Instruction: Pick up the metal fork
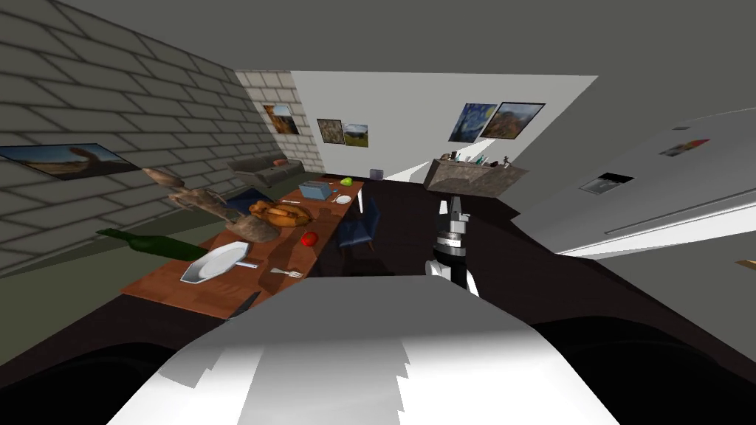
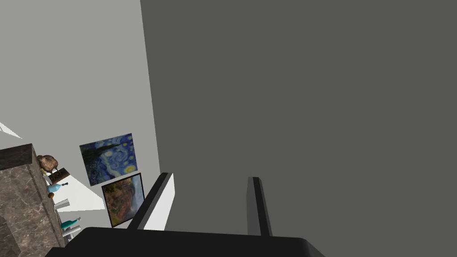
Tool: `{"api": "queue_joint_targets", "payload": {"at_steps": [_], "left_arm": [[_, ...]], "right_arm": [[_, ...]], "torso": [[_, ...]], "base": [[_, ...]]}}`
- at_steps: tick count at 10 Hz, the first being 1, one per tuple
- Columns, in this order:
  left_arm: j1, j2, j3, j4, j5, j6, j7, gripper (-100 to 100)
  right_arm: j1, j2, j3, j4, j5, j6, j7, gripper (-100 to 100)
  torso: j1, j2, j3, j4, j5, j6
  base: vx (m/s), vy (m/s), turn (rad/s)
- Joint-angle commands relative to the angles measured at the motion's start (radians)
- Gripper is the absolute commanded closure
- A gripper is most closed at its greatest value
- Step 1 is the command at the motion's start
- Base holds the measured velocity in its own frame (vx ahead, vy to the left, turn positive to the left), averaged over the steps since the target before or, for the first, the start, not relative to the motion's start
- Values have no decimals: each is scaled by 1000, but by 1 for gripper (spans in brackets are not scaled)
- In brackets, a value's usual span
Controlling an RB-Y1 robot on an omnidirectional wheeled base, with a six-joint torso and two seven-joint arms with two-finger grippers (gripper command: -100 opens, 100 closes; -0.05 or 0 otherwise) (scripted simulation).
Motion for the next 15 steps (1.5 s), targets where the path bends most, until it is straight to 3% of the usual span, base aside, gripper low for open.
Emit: {"api": "queue_joint_targets", "payload": {"at_steps": [1,6,8,10,15], "left_arm": [[15,10,-22,50,13,-2,5,-100],[46,30,-67,162,40,-8,16,-100],[67,48,-118,236,64,-16,24,-100],[67,48,-118,259,64,-16,24,-100],[87,78,-247,462,114,-36,37,-100]], "right_arm": [[0,0,0,0,0,0,0,0],[0,0,0,0,0,0,0,0],[0,0,0,0,0,0,0,0],[0,0,0,0,0,0,0,0],[0,0,0,0,0,0,0,0]], "torso": [[0,0,0,0,0,0],[2,-3,-2,-1,0,1],[1,-3,-1,0,0,1],[2,-4,-2,-1,0,0],[4,-6,-4,-2,1,0]], "base": [[62,-5,-339],[80,28,-188],[102,30,-367],[69,35,-28],[116,64,-323]]}}
